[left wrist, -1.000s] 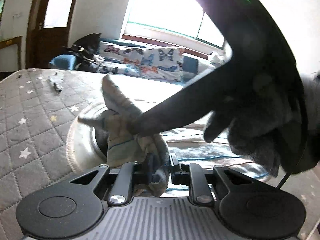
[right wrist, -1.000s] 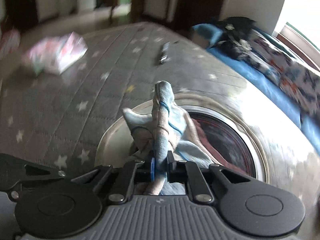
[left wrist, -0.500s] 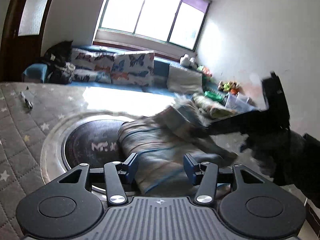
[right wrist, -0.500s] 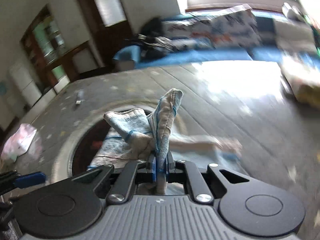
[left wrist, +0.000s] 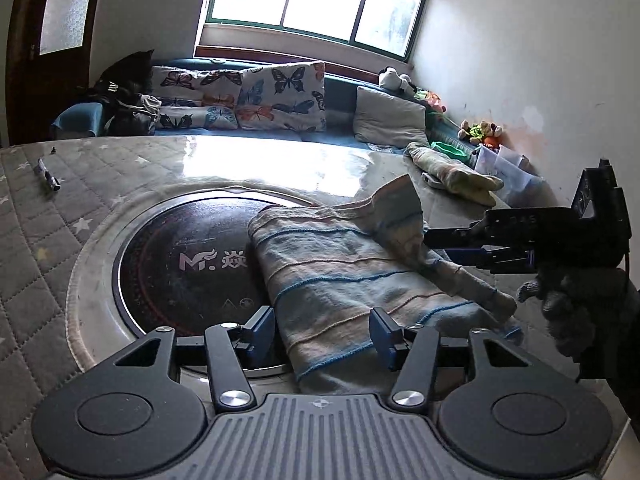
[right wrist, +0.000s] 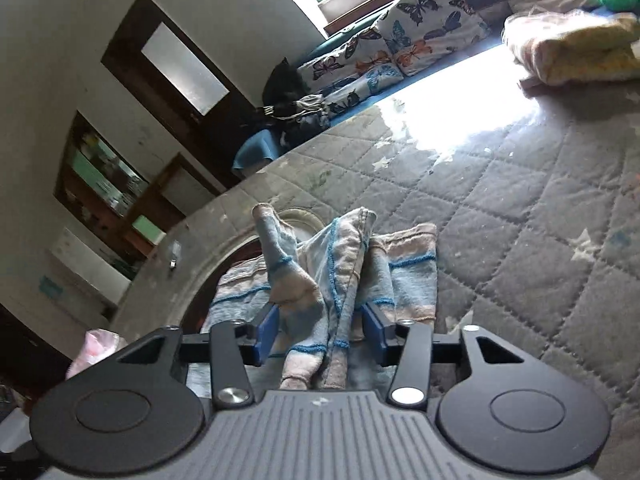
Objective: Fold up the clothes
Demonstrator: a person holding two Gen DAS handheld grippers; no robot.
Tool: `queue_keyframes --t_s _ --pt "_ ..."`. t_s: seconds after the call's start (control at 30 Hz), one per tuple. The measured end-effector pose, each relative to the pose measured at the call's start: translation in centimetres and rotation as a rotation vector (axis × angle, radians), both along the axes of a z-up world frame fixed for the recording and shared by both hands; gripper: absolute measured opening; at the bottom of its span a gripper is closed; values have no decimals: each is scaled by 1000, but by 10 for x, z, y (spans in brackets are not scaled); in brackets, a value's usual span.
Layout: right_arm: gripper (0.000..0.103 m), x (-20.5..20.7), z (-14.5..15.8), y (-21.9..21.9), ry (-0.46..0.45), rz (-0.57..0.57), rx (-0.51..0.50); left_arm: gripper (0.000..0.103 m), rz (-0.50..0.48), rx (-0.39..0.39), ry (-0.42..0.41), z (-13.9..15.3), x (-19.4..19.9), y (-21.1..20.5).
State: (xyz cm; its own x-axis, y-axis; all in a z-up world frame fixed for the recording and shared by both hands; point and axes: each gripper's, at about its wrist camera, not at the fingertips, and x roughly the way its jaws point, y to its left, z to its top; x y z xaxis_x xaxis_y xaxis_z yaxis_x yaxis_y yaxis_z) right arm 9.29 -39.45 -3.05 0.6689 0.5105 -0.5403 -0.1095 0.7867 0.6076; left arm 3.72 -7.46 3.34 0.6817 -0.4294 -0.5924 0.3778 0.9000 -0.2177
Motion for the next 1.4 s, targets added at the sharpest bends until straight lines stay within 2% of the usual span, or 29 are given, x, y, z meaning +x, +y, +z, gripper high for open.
queue_keyframes --t_s 0.1,0.2,0.27,0.33,0.43,0.63,0.77,0.87,0.93,1.03,1.2,1.4 --pt "49 4 -2 8 -2 32 -32 57 -11 8 9 -2 2 -6" --pt "48 4 2 22 -22 56 -121 57 -19 14 22 -4 3 -10" --pt "41 0 9 29 -46 42 -192 57 -18 20 24 -4 3 -10" --pt "39 -8 15 30 -75 -6 -233 58 -10 22 24 -4 4 -8" --pt "38 -14 19 22 -77 -105 -237 58 6 23 29 -5 7 -5" --pt "37 -13 22 20 -101 -47 -177 58 8 21 43 -7 8 -6" --pt "37 -6 17 31 -76 -41 -228 59 5 22 40 -6 8 -6" --pt "36 -2 15 34 -71 -61 -221 59 1 24 30 -3 8 -6" --pt "12 0 14 34 -75 -64 -211 59 -3 30 22 -2 9 -7" --pt "9 -2 19 35 -85 -67 -205 59 -25 39 8 2 10 -10" --pt "8 -15 40 33 -140 -94 -201 59 -64 56 -19 5 11 -13" --pt "8 -5 14 16 -32 -136 -157 59 -83 102 0 -4 16 -16"
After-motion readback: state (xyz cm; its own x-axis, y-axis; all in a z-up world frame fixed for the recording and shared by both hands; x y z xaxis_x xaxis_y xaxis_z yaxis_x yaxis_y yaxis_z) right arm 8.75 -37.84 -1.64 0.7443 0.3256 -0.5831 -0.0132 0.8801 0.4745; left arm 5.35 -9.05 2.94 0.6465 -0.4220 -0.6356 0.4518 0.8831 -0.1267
